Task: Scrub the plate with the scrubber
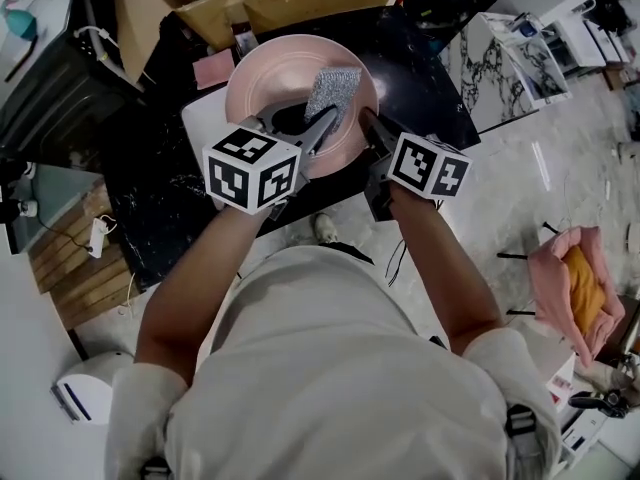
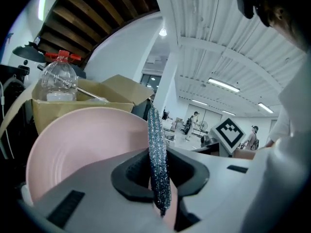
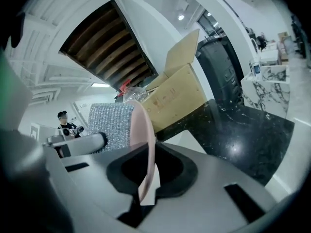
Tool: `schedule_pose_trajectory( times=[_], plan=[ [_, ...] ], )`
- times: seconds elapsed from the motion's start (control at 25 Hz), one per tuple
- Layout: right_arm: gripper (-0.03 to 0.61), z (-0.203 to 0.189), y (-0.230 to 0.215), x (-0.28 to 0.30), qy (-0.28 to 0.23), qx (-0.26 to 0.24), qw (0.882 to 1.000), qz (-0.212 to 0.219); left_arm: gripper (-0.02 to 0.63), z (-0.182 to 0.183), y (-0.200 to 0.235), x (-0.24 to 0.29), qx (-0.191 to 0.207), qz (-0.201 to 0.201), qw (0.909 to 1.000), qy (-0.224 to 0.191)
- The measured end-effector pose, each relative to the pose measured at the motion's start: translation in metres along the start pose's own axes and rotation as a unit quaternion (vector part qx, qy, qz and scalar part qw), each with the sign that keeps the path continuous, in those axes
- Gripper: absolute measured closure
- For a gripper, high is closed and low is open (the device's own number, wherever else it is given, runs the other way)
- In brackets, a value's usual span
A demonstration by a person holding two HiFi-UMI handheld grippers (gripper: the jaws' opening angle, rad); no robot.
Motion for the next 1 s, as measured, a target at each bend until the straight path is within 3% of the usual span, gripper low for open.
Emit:
schedule_pose_trajectory(
  times=[0.16, 0.32, 1.0],
  plan=[
    [0.557, 0.006, 0.007, -0.003, -0.010, -0.024, 1.000, -0.003, 0.549, 0.004, 0.004, 0.007, -0.022, -0.003, 0.9997, 0.009],
    [0.557, 0.008, 0.006, -0.005, -0.014, -0.028, 1.000, 0.002, 0.549, 0.011, 0.014, 0.006, -0.019, 0.002, 0.9998, 0.009],
    [0.552, 0.019, -0.011, -0.023, -0.029, -0.013, 0.999, -0.005, 0.551, 0.030, 0.083, -0.044, 0.022, 0.103, 0.9945, 0.002]
  ],
)
Point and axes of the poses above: the fingertips, and each gripper's own axes: x forward along the fingers, y to its left, z out of its top, the point moved 5 cm from there along -x, backward along the fingers, and after that the axes turned 9 degrees about -y, right-handed, at the moved point
